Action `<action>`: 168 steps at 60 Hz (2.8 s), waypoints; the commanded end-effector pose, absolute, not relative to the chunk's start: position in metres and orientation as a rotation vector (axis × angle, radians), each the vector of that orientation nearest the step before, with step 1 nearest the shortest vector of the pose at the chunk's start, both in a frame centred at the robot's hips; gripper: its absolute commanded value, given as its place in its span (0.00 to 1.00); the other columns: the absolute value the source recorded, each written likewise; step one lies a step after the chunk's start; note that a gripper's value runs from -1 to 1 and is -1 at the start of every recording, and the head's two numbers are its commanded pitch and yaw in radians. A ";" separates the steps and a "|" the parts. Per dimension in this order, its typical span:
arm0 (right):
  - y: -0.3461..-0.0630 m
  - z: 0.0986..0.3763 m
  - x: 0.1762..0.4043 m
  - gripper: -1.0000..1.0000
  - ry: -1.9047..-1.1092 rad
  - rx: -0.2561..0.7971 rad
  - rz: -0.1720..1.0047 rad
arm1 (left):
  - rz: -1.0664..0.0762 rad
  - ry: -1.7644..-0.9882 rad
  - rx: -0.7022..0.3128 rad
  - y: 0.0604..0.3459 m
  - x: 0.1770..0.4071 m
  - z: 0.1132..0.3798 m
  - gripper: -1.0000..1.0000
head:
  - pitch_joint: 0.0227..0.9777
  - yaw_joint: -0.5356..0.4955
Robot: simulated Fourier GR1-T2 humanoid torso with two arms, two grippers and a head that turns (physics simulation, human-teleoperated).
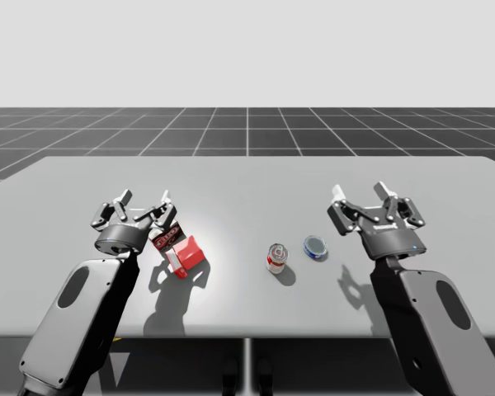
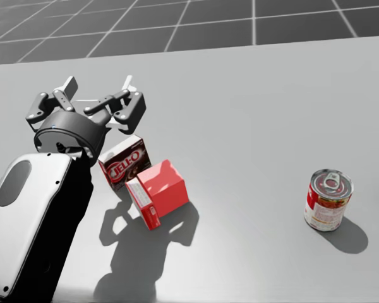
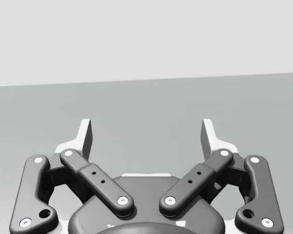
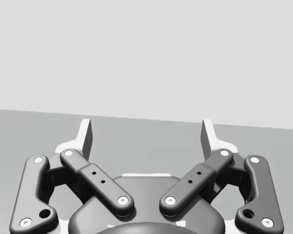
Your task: Find the red cube and pick it up.
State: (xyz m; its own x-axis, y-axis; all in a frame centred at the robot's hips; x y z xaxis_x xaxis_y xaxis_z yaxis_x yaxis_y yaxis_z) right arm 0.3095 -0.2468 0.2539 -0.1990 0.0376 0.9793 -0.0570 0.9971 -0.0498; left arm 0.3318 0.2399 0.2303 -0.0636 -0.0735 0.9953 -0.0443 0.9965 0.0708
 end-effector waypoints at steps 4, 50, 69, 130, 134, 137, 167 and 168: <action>-0.242 0.249 0.310 0.00 -1.739 0.027 0.097 | -0.026 -1.631 0.094 0.240 0.332 0.230 0.00 | 0.83 0.79; -0.239 0.239 0.314 0.00 -1.707 0.025 0.121 | -0.426 -1.310 -0.113 0.231 0.275 0.248 0.00 | 0.86 0.81; -0.240 0.240 0.314 0.00 -1.711 0.024 0.122 | -0.647 -1.086 -0.218 0.239 0.248 0.229 0.00 | 0.86 0.81; -0.244 0.240 0.314 0.00 -1.709 0.018 0.122 | -0.703 -0.905 -0.185 0.219 0.313 0.191 0.00 | 0.87 0.78; -0.244 0.241 0.314 0.00 -1.711 0.018 0.122 | -0.713 -0.881 -0.184 0.217 0.314 0.189 0.00 | 0.87 0.77; -0.245 0.241 0.314 0.00 -1.713 0.019 0.121 | -0.723 -0.862 -0.183 0.216 0.315 0.188 0.00 | 0.87 0.77; -0.247 0.244 0.313 0.00 -1.715 0.024 0.113 | -0.826 -0.677 -0.125 0.210 0.315 0.174 0.91 | 0.86 0.76; -0.247 0.244 0.313 0.00 -1.715 0.024 0.113 | -0.829 -0.675 -0.124 0.209 0.314 0.174 0.94 | 0.86 0.76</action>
